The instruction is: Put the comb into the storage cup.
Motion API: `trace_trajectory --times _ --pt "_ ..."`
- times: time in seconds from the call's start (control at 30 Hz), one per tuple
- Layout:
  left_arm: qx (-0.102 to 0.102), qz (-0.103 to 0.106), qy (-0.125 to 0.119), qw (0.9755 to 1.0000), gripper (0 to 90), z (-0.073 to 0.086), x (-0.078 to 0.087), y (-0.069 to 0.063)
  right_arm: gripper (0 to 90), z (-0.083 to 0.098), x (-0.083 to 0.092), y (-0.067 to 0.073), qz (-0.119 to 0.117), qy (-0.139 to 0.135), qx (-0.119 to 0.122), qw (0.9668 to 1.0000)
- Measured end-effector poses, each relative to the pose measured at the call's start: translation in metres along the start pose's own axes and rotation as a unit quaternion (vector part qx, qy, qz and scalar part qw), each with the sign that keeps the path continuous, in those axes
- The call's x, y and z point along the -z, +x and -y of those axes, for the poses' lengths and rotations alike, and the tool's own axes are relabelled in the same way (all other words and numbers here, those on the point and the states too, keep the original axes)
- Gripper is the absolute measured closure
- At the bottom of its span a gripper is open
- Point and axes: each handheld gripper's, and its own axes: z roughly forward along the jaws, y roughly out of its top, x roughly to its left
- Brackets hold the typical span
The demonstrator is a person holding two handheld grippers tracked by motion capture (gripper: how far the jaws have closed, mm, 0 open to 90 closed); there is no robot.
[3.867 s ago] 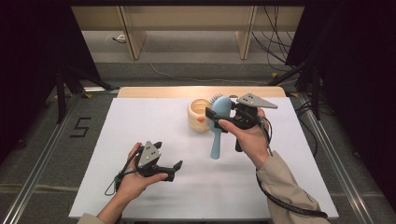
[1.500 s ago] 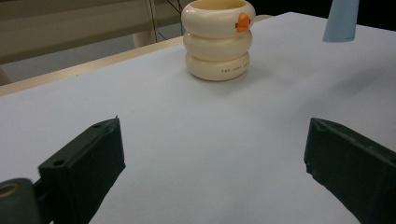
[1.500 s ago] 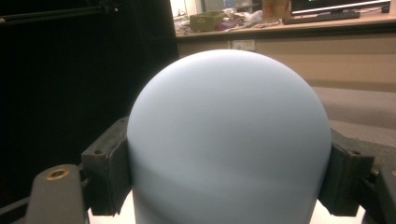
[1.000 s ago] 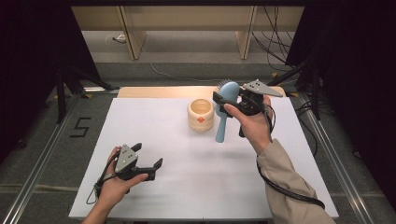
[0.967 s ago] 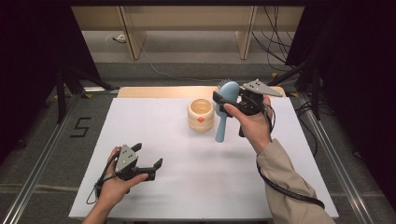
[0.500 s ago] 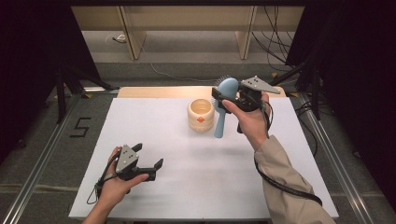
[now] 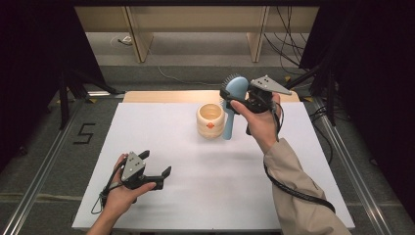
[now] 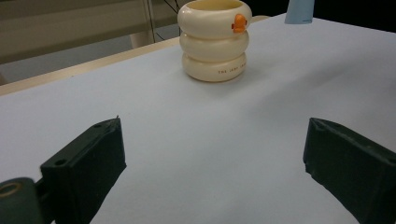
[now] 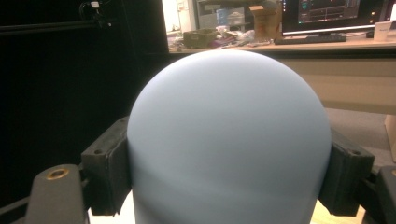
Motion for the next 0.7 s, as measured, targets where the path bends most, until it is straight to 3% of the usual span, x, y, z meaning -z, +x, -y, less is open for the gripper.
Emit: trace_trajectory --times 0.7 --pt "0.001 -0.001 -0.001 1.0000 5.1 0.0000 -0.0001 0.0001 20.6 -0.0072 -0.0092 0.0015 0.008 -0.017 0.003 0.9998"
